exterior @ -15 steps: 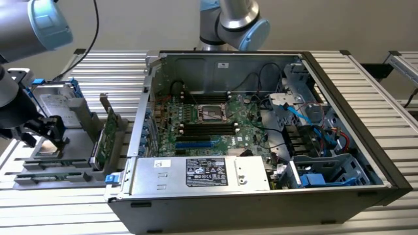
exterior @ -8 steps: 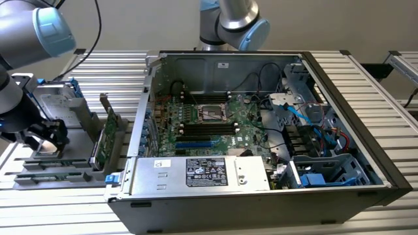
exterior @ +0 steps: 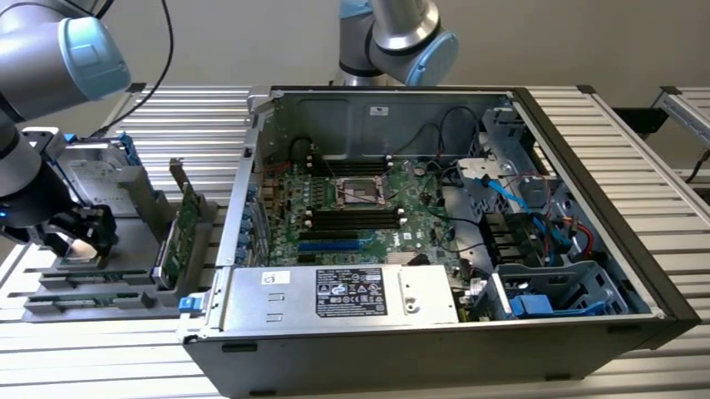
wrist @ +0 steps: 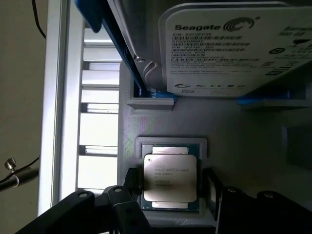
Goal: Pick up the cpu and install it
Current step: 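Pick up the cpu and move it towards the insertion slot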
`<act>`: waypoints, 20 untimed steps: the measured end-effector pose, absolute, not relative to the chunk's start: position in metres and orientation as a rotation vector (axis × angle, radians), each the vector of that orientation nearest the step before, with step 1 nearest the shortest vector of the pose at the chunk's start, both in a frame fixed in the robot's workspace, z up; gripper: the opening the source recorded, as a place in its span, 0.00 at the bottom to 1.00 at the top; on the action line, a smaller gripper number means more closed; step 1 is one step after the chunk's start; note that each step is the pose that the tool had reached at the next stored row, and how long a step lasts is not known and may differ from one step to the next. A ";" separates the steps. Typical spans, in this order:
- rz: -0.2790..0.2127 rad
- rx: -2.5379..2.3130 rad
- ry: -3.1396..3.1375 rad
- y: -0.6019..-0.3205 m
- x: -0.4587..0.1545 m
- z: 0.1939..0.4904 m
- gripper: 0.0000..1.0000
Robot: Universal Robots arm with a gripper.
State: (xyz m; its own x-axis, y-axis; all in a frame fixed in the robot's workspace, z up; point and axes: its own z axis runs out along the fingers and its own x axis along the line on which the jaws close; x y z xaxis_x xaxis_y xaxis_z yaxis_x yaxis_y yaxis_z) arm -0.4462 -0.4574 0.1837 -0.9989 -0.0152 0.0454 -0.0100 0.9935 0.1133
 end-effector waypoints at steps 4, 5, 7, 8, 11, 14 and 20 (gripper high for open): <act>-0.175 0.019 -3.090 -0.457 -0.446 0.183 0.64; -0.175 0.019 -3.090 -0.457 -0.446 0.183 0.64; -0.175 0.019 -3.090 -0.457 -0.446 0.183 0.64; -0.175 0.018 -3.090 -0.457 -0.446 0.183 0.64; -0.175 0.018 -3.090 -0.457 -0.446 0.183 0.64; -0.175 0.018 -3.090 -0.457 -0.446 0.183 0.64; -0.175 0.018 -3.089 -0.457 -0.446 0.183 0.55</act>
